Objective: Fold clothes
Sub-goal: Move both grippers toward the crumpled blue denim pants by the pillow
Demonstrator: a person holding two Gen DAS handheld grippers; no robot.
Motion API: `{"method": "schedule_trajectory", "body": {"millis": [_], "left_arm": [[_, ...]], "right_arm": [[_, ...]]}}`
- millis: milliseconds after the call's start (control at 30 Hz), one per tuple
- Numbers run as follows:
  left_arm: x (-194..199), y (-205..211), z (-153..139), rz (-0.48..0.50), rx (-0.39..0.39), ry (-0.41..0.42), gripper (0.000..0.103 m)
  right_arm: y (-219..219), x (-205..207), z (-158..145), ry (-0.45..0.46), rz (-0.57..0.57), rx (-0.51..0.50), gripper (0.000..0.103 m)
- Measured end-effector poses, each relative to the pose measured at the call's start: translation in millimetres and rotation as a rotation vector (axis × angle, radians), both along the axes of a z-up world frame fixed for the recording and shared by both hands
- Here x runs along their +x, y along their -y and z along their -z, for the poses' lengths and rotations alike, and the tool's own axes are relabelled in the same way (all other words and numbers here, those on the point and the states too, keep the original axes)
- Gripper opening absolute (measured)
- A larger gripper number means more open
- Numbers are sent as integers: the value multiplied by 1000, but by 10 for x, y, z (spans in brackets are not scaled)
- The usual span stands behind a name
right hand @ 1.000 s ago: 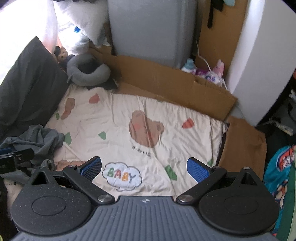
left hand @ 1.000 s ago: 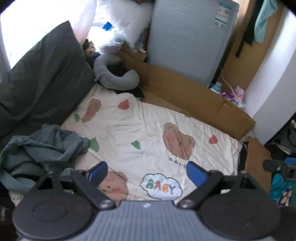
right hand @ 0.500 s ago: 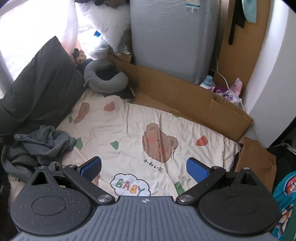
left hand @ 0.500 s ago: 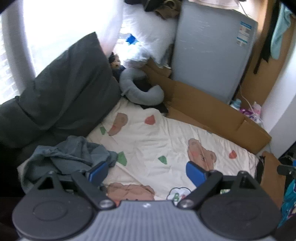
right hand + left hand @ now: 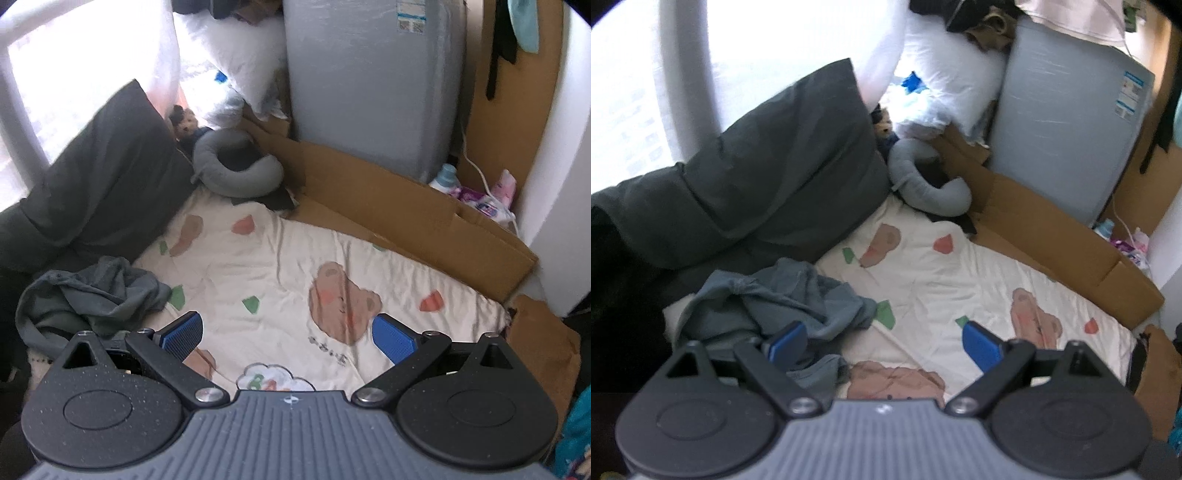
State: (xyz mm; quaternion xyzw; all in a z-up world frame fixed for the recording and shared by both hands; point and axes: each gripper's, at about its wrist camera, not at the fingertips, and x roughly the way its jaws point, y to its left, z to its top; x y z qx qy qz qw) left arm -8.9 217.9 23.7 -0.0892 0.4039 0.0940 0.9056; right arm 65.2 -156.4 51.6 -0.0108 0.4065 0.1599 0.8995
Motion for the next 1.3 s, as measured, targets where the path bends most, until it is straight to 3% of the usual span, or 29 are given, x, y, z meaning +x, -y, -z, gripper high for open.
{"method": "schedule_trajectory", "body": {"millis": [133, 333, 800, 933, 1067, 1300], "left_arm": [[-16, -114, 90, -26, -11, 7, 93], [7, -222, 270, -44, 5, 9, 93], [170, -608, 914, -133, -16, -21, 92], [166, -745, 1127, -165, -37, -29, 92], [143, -870, 1354, -192, -53, -38, 89], [104, -1031, 1679, -247, -74, -44, 87]], "right_arm": [[-57, 96, 58, 19, -27, -4, 100], [-94, 342, 215, -11, -63, 116, 100], [-431, 881, 655, -14, -95, 52, 101], [-617, 1020, 816, -33, -139, 46, 101], [-827, 1104, 889, 24, -175, 17, 101], [-1146, 1216, 1144, 25, -295, 5, 101]]}}
